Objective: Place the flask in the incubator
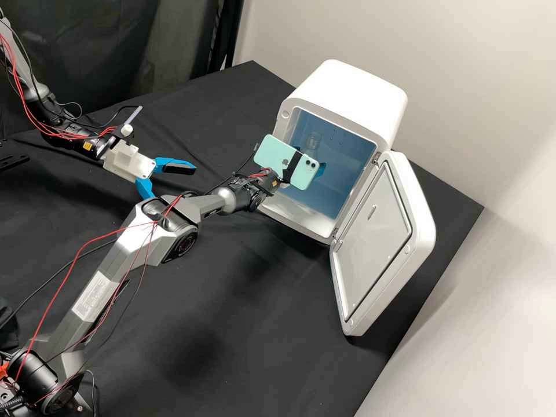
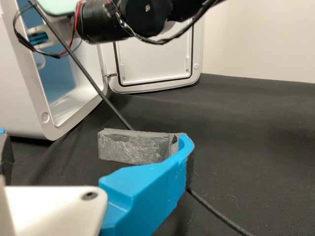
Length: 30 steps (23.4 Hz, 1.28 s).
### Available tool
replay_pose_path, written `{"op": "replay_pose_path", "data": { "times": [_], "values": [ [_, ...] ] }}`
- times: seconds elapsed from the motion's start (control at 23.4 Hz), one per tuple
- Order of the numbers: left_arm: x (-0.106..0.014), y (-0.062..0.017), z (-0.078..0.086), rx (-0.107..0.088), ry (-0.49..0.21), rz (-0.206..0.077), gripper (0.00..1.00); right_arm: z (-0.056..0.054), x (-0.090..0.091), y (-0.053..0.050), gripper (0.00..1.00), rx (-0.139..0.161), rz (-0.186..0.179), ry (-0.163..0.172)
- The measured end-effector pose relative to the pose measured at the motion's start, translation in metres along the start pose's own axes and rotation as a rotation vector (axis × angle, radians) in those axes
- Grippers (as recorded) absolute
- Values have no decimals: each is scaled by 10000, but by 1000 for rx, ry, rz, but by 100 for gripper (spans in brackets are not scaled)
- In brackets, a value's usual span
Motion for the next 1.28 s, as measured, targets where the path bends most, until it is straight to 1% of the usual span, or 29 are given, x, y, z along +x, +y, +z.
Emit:
{"op": "replay_pose_path", "data": {
  "times": [0.09,0.34,0.51,0.55,0.6,0.68,0.73,0.81,0.85,0.94,0.98,1.02,1.07,1.11,1.15,1.28],
  "values": [
    [0,0,0,0,0,0,100,21,5,-24,0,-2,-5,-5],
    [0,0,0,0,0,0,100,123,40,-150,0,-4,-30,-24],
    [0,0,0,0,0,0,100,136,44,-170,0,-12,-41,-29],
    [0,0,0,0,0,0,100,133,44,-172,0,-8,-44,-26],
    [0,0,0,0,0,0,100,132,44,-178,0,5,-50,-25],
    [0,0,0,0,0,0,100,154,51,-213,0,43,-63,-30],
    [0,0,0,0,0,0,100,159,54,-224,0,44,-68,-28],
    [0,0,0,0,0,0,100,198,69,-287,0,49,-87,-29],
    [0,0,0,0,0,0,100,209,70,-304,0,46,-98,-33],
    [0,0,0,0,0,0,100,255,78,-346,0,49,-136,-64],
    [0,0,0,0,0,0,100,277,82,-359,0,43,-155,-79],
    [0,0,0,0,0,0,100,307,78,-391,0,23,-188,-107],
    [0,0,0,0,0,0,100,314,86,-403,0,17,-199,-113],
    [0,0,0,0,0,0,100,306,88,-396,0,22,-201,-113],
    [0,0,0,0,0,0,100,305,89,-392,0,17,-206,-119],
    [0,0,0,0,0,0,100,310,87,-399,0,20,-211,-123]
  ]
}}
